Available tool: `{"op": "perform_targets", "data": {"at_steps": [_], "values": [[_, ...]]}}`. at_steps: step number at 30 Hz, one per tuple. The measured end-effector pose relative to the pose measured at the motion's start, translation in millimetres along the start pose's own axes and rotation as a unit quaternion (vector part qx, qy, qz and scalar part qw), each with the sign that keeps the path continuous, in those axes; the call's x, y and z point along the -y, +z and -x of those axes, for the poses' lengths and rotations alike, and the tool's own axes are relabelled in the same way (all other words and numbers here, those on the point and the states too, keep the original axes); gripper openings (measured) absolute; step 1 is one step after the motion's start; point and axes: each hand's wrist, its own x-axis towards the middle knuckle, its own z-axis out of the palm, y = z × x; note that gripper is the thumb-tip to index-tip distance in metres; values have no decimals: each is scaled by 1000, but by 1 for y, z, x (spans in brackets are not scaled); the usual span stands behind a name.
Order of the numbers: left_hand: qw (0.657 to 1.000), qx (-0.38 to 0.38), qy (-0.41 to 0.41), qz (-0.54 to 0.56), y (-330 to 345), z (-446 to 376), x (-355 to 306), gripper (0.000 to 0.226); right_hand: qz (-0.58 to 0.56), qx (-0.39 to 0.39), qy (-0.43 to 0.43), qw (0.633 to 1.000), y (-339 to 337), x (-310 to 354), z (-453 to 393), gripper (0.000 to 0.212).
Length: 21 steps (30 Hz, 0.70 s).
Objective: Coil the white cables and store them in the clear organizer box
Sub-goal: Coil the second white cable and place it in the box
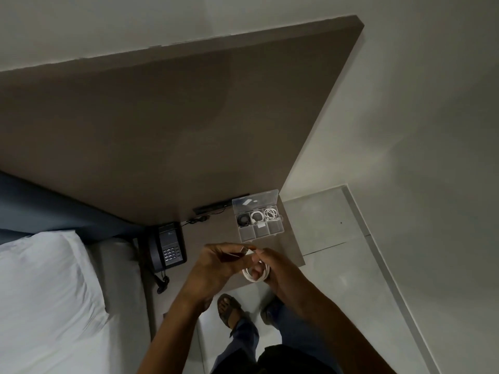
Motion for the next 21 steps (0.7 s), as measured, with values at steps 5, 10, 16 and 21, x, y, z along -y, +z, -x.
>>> {"op": "perform_targets", "data": {"at_steps": [5, 10, 16, 21], "values": [[998, -27, -44, -27, 20, -39, 24, 33, 76, -4, -17, 997, -37, -2, -2, 28], [994, -67, -76, -31, 54, -103, 67, 25, 182, -36, -58, 981, -95, -12, -42, 29], [986, -125, -110, 17, 96, -219, 151, 21, 256, -95, -145, 951, -190, -53, -155, 21], [971, -183, -152, 30, 98, -304, 234, 15, 343, -71, -164, 922, -242, -94, -266, 30]]}}
